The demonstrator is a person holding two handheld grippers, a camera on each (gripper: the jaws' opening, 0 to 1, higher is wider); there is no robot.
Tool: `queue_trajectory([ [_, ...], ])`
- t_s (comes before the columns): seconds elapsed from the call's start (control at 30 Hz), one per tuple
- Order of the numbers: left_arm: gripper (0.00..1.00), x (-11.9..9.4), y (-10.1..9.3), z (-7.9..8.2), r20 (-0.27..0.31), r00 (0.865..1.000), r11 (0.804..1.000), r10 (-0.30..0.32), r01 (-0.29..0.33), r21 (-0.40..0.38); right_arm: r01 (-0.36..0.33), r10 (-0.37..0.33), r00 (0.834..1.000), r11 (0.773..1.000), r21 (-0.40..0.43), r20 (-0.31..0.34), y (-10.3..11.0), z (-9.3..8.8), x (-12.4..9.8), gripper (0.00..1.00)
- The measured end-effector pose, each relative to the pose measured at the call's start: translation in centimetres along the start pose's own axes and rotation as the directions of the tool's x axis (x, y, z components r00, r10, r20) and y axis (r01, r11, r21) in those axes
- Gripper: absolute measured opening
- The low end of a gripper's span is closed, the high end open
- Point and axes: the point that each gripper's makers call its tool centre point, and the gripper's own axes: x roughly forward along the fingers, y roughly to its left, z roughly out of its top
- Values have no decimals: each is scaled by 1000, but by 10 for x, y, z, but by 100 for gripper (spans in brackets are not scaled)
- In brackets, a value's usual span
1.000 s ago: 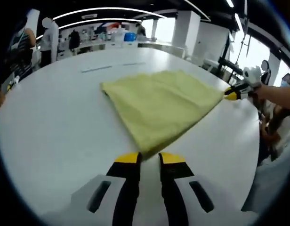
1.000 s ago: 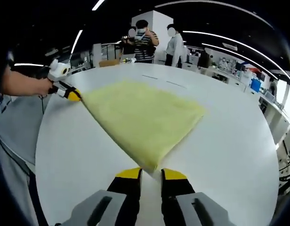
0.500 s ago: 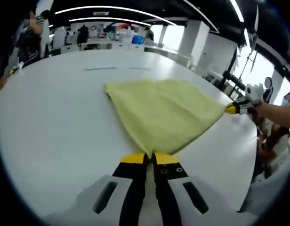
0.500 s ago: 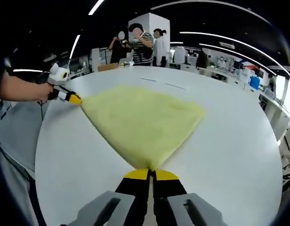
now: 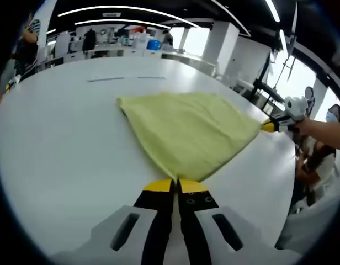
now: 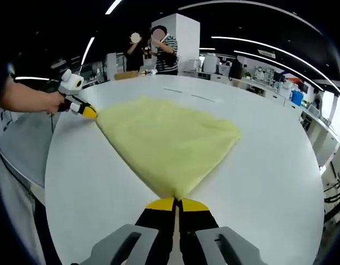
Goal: Fold the garment on the visible template until the final outline fits inside the template.
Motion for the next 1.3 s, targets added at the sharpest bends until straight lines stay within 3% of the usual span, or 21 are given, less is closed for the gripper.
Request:
queue_trajectory([
  [0.3,0,-3,-16,-13,-38,999,997,-27,30,73,2,-2,1000,999,33,7,6,-17,-19,0],
  [0.53,0,-4,-14,-15,-28,1000,999,-5,7,45,-7,6,1000,999,52,14,16,-24,-25,0],
  [0.93,2,-9,-14,-15,-23,1000,1000,9,-9,24,15,-18,999,998,65,36,12,-14,-28,2],
  [1.3,14,-23,-15,-9,5,1000,1000,4,-4,13,32,-40,996,995,96,75,8,-7,-41,13],
])
